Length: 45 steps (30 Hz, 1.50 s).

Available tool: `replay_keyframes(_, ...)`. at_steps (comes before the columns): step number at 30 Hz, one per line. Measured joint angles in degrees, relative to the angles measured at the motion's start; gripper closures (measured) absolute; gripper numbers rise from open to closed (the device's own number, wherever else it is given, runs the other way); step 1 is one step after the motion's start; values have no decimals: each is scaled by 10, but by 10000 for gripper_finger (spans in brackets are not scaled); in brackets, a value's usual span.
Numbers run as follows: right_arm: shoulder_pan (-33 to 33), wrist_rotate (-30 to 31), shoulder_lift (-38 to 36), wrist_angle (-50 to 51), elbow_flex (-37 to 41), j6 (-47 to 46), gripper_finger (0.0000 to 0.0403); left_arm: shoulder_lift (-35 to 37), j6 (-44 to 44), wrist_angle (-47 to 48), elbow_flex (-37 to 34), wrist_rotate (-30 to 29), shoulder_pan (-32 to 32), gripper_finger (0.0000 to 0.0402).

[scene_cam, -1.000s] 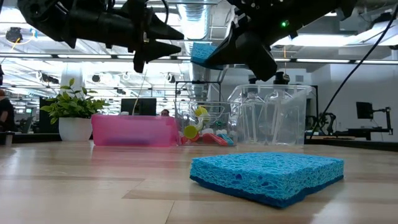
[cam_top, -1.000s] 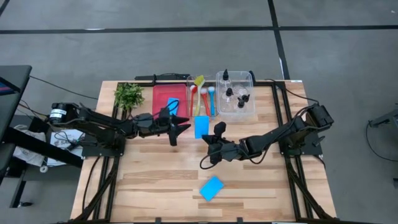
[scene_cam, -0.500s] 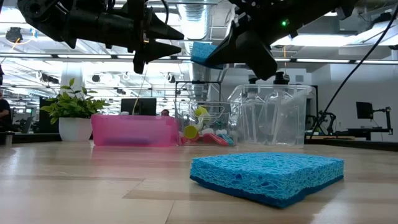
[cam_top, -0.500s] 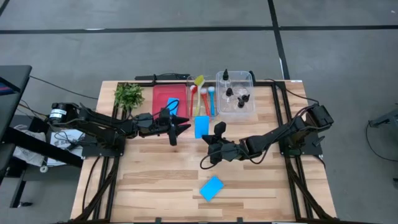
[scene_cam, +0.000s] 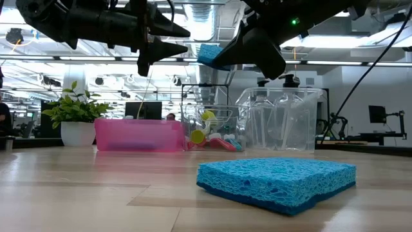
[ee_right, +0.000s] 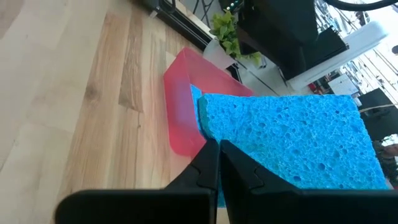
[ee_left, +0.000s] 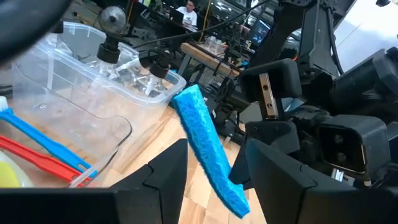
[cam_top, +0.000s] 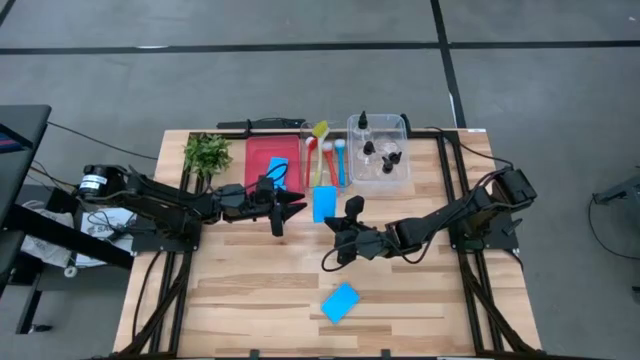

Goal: Pick & Place Kitchen Sink Supplies
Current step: Put the top blue sponge into the red bin

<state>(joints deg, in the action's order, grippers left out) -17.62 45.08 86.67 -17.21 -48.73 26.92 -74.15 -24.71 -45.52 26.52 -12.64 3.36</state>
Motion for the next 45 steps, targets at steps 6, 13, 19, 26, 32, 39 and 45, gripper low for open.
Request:
replay_keyframes(6,0,-2,0,0,0,0,402,0,0,0,0,-2,0,234)
replay_keyframes(13,0,-2,0,0,0,0,402,0,-12,-8,0,-2,0,234)
replay_keyframes(19,0,-3,0,0,0,1,402,-3,-18,-20,0,-2,0,234)
replay_keyframes(26,5,-3,0,-16,0,15,402,-61,-45,-86,1,-3,0,234)
replay_keyframes(32,5,-2,0,-17,0,21,402,-103,-46,-111,29,4,0,234)
replay_keyframes(39,5,-3,0,-17,0,22,402,-131,-42,-111,50,16,-1,234)
replay_keyframes(45,4,-3,0,-17,0,21,402,-131,-41,-111,50,17,-4,234)
